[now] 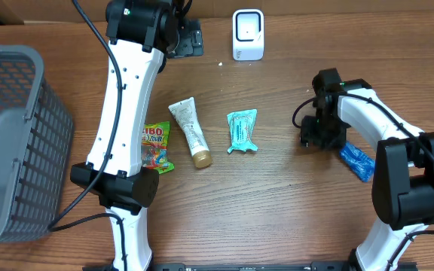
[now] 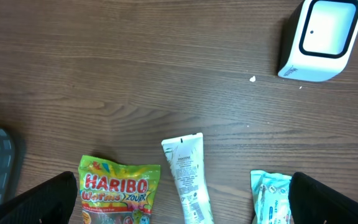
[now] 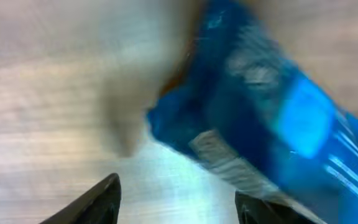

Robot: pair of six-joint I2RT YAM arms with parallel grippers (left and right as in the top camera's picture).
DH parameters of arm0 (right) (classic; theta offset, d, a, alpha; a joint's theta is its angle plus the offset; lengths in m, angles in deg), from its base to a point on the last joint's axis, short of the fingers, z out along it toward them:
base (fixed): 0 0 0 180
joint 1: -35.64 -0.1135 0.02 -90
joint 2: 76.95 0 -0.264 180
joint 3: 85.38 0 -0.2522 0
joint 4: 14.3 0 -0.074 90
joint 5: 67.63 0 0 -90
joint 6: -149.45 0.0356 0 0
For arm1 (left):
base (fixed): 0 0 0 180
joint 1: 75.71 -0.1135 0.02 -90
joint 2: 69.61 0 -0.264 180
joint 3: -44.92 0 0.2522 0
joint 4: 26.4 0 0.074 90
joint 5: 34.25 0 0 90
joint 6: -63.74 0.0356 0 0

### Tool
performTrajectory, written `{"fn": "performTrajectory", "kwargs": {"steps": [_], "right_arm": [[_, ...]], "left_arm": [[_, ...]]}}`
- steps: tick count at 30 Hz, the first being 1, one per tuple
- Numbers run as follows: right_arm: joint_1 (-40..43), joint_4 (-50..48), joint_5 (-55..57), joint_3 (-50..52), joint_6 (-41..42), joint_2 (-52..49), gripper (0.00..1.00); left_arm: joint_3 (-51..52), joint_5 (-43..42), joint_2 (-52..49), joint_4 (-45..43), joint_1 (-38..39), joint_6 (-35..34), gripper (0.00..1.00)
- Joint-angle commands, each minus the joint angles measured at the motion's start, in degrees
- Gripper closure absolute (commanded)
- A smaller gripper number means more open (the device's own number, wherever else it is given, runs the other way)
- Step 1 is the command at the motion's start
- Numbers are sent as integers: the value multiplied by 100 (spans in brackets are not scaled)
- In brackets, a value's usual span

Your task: Scan the item barcode

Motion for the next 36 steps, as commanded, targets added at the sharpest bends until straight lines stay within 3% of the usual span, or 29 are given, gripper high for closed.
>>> {"fn": "performTrajectory", "kwargs": {"steps": [1,5,10,14,18,24,30,33,35,36], "right_arm": [[4,-490,216,15,57,59,39],[4,-782,175,-221,57,59,31],[234,533,-868,-1537,-291,61,27],[717,1613,-988,-2533,-863,61,25],[1292,1884,-990,-2251,-1639,46,21],[1941,1357,-1648,-1117,-2509,46,22],[2116,153,-1786,15,-2697,46,30],[2116,-203,-1847,385,-2695,46,41],[2116,-426,-2044,581,-2667,46,58],[2116,-485,-2251,634,-2649,46,61]], "left_arm": [[-22,98,20,-9,13,66,0],[-22,98,20,-9,13,66,0],[-22,96,20,-9,13,66,0],[-22,98,20,-9,13,66,0],[-22,98,20,-9,13,66,0],[-22,98,20,-9,2,66,0],[-22,98,20,-9,2,66,0],[-22,98,20,-9,2,66,0],[-22,98,20,-9,2,66,0],[-22,98,20,-9,2,66,0]]}}
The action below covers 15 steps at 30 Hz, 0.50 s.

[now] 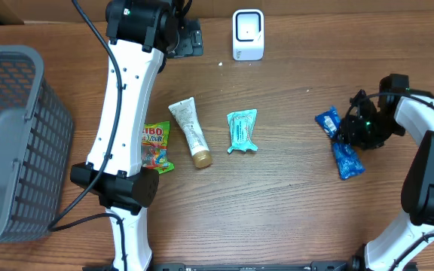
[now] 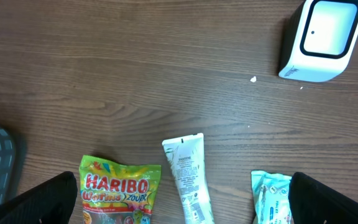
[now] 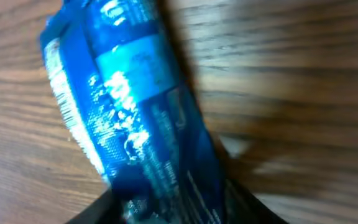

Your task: Scan the item barcode

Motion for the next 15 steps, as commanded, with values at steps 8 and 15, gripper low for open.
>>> {"fn": "performTrajectory", "kwargs": {"steps": [8,15], "right_arm": [[-387,-254,-1961,273,1526,55,72],[-461,-739,-1467,273,1611,55,35]], "left_arm": [[-22,81,20,-11,2,66,0],[-22,81,20,-11,2,66,0]]}}
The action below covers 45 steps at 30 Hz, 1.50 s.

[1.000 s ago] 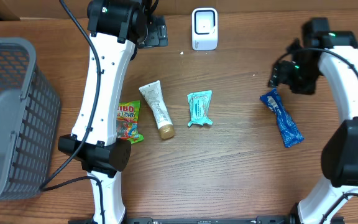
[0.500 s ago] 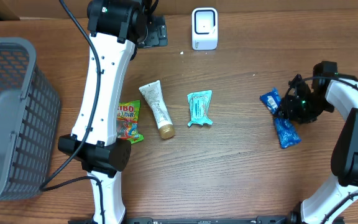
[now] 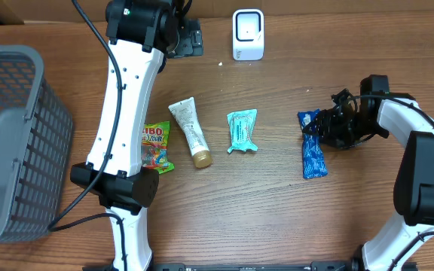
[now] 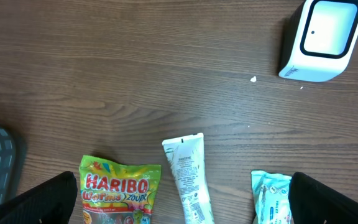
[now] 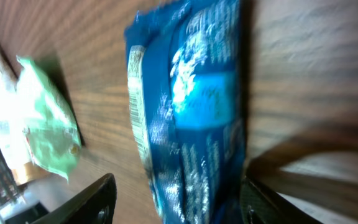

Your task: Scan the item barcode

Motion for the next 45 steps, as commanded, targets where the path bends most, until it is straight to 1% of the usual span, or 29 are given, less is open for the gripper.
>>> {"fn": "performTrajectory", "kwargs": {"steps": [1,5,9,10,11,14,16,17,19,20,22,25,28,31,34,35,39,42,45], "right_arm": [[85,-210,225,13,68,44,34],[46,-223,195,63,-492,44,37],[46,-271,26,422,-1014,44,41],[52,-302,2,496,-1080,44,43],[70,-404,4,629,-1091,44,49],[76,-560,-111,774,-1086,44,58],[76,-654,-422,774,-1086,44,61],[76,-730,-538,774,-1082,44,65],[76,-896,-758,769,-970,46,85],[107,-975,-966,754,-723,46,96],[190,-1021,-1473,710,-629,46,96],[332,-879,-1847,566,-627,83,96],[354,-496,-1834,330,-636,278,96],[319,131,-1646,-157,-706,634,96],[205,833,-1521,-704,-1130,896,96],[59,1314,-1255,-1163,-1296,1078,96],[-369,2055,-901,-2129,-1606,1370,96],[-745,2159,-708,-2568,-1617,1475,96],[-1204,2028,-671,-2723,-1731,1502,96]], "left_arm": [[-22,81,20,-9,2,66,0],[-22,81,20,-9,9,66,0],[-22,81,20,-9,9,66,0],[-22,81,20,-9,9,66,0],[-22,81,20,-9,11,66,0],[-22,81,20,-9,11,66,0],[-22,81,20,-9,13,66,0],[-22,81,20,-9,13,66,0],[-22,81,20,-9,13,66,0],[-22,81,20,-9,9,66,0],[-22,81,20,-9,9,66,0],[-22,81,20,-9,11,66,0],[-22,81,20,-9,11,66,0],[-22,81,20,-9,11,66,0],[-22,81,20,-9,11,66,0],[-22,81,20,-9,11,66,0],[-22,81,20,-9,11,66,0],[-22,81,20,-9,11,66,0],[-22,81,20,-9,11,66,0]]}}
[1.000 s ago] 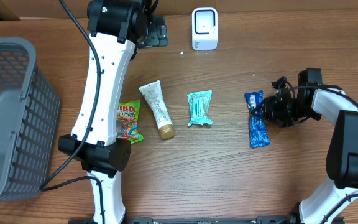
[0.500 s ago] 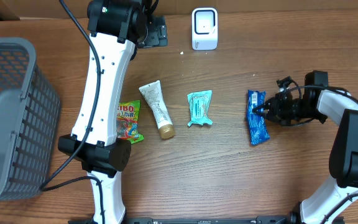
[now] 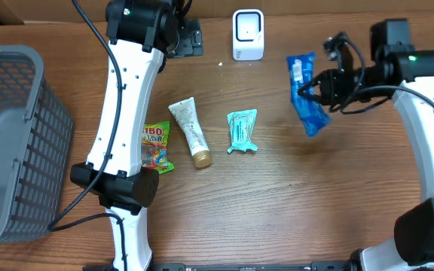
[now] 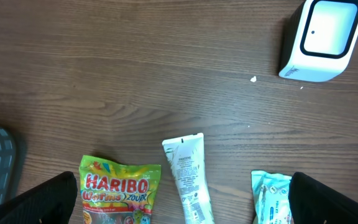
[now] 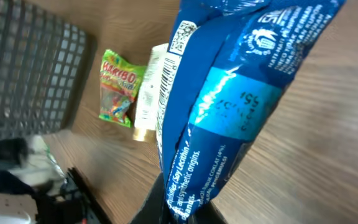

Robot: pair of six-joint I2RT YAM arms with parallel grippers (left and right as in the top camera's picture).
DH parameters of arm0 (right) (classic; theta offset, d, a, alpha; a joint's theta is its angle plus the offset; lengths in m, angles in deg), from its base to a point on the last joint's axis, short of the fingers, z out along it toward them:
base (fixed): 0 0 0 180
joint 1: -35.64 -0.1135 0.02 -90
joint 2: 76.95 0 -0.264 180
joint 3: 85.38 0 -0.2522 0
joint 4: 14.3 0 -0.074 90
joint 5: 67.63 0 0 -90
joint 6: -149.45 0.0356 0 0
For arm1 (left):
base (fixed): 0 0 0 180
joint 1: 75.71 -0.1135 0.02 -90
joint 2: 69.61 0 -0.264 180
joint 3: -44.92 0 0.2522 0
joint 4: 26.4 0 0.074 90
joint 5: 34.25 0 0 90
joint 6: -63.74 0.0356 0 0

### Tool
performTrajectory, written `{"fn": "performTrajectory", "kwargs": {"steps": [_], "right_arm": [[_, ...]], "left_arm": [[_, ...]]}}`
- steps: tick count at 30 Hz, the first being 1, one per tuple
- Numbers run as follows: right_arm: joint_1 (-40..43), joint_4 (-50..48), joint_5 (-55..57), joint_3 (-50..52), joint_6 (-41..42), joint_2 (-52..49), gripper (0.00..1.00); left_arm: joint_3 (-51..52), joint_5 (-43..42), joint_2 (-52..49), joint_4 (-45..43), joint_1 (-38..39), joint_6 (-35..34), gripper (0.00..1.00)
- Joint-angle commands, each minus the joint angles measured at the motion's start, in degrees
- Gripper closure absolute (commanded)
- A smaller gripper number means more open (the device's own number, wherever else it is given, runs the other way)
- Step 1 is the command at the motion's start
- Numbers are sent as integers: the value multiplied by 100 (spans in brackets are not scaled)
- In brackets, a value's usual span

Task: Scan the item barcode
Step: 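Carry the blue bar to the scanner and hold its barcode under it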

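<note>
My right gripper is shut on a blue snack packet, holding it in the air to the right of the white barcode scanner at the table's back. In the right wrist view the blue snack packet fills the middle, pinched at its lower end, with a small printed code near its top. The left gripper hovers high at the back left, open with nothing in it, above a Haribo bag, a white tube and a teal pack.
A grey mesh basket stands at the left edge. The Haribo bag, white tube and teal pack lie in a row mid-table. The tall left arm rises over the left half.
My right gripper has come up and back from the table with the blue packet, which now hangs in the air near the scanner. The left arm has not moved.
At first the blue packet lay flat at the right under my right gripper. Then the gripper held its upper end, still down at the table. Later the packet was further left, by the teal pack. Now it hangs lifted beside the scanner.
</note>
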Motion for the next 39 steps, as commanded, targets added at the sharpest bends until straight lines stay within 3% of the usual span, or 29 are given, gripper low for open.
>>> {"fn": "performTrajectory", "kwargs": {"steps": [1,7,12,15,20,27,33,39], "right_arm": [[-483,-195,96,-216,-190,138,96],[-986,-741,389,-214,-70,120,96],[-1589,-1338,2892,-197,918,-114,96],[-1932,-1582,4052,-197,957,-321,96],[-2055,-1821,4688,-341,1043,-385,96],[-2048,-1622,4981,-1871,1062,-387,97],[-2048,-3226,5974,-2238,535,-581,96],[-2050,-3781,6791,-2238,256,-1526,96]], "left_arm": [[-22,81,20,-9,11,66,0],[-22,81,20,-9,11,66,0],[-22,81,20,-9,11,66,0],[-22,81,20,-9,11,66,0],[-22,81,20,-9,11,66,0],[-22,81,20,-9,11,66,0],[-22,81,20,-9,11,66,0],[-22,81,20,-9,9,66,0]]}}
